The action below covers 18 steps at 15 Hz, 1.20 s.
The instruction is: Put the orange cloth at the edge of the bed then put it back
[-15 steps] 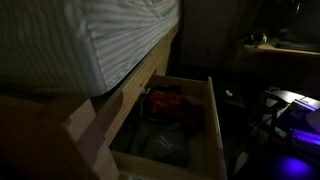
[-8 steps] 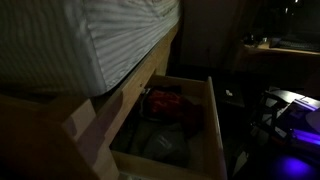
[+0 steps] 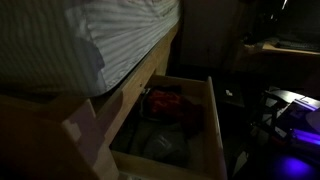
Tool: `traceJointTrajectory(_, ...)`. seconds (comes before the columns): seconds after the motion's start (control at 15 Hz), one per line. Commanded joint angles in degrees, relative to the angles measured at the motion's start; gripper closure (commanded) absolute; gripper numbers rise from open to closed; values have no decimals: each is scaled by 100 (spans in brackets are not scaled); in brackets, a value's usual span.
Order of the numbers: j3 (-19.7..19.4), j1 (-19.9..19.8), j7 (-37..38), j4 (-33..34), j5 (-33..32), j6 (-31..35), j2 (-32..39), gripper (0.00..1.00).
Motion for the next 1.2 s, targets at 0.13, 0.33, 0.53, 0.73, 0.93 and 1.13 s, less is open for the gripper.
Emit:
traceJointTrajectory(0.13,203,-5,216,-50,158,735,392,0)
traceJointTrajectory(0.33,321,13,378,-48,156,988,633,0)
traceJointTrajectory(0.53,321,12,380,-45,156,995,636,0)
traceJointTrajectory(0.73,321,12,380,-45,156,996,636,0)
traceJointTrajectory(0.93,362,-1,469,-9,134,1067,783,0)
traceJointTrajectory(1.13,442,84,450,-65,156,2000,1139,0)
